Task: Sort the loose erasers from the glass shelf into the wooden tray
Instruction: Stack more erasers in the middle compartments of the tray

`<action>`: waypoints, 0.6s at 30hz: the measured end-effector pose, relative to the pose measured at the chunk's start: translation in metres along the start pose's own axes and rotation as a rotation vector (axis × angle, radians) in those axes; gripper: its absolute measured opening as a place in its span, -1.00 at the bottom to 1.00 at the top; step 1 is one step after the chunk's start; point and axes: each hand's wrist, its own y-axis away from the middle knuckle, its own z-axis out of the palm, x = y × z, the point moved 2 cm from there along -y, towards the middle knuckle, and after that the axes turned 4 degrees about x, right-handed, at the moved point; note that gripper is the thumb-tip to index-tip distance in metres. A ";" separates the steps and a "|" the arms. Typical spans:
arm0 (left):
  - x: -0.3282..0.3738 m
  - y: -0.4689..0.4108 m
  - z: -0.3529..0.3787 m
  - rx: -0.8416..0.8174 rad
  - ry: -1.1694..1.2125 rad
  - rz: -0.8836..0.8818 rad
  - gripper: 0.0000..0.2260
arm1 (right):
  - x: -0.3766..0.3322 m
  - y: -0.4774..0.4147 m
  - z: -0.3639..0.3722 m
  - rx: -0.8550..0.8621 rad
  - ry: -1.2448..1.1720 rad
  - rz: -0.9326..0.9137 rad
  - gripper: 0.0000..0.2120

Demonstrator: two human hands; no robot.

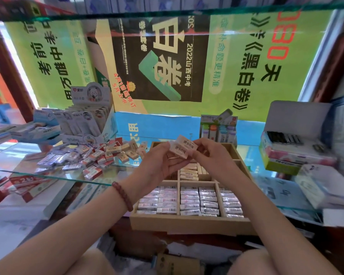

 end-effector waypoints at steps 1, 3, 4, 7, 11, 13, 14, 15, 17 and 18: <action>-0.001 0.001 0.000 0.000 0.013 -0.006 -0.69 | 0.000 0.000 0.000 -0.005 -0.006 0.006 -0.78; -0.002 0.002 0.001 -0.004 0.059 -0.029 -0.72 | 0.000 0.001 0.000 -0.013 -0.015 0.014 -0.79; -0.002 0.002 0.002 -0.020 0.087 -0.037 -0.73 | -0.001 0.001 0.000 -0.019 -0.012 0.012 -0.79; -0.004 0.000 0.004 -0.054 0.009 0.025 -0.78 | -0.006 0.003 -0.002 -0.026 0.010 -0.027 -0.79; -0.009 -0.005 0.004 -0.027 -0.237 0.193 -0.90 | -0.010 0.002 -0.005 -0.025 0.072 -0.079 -0.79; -0.010 -0.007 0.004 -0.045 -0.335 0.288 -0.93 | -0.007 0.001 -0.008 -0.035 0.098 -0.076 -0.73; -0.011 -0.009 0.004 -0.052 -0.429 0.346 -0.90 | -0.003 0.000 -0.011 -0.039 0.074 -0.056 -0.70; -0.012 -0.011 0.005 -0.070 -0.512 0.392 -0.86 | 0.000 0.000 -0.014 -0.049 0.029 -0.033 -0.70; -0.016 -0.012 0.010 -0.108 -0.580 0.424 -0.84 | 0.007 -0.001 -0.020 -0.084 -0.044 -0.002 -0.72; -0.018 -0.013 0.012 -0.118 -0.590 0.417 -0.84 | 0.009 -0.001 -0.023 -0.089 -0.049 0.001 -0.72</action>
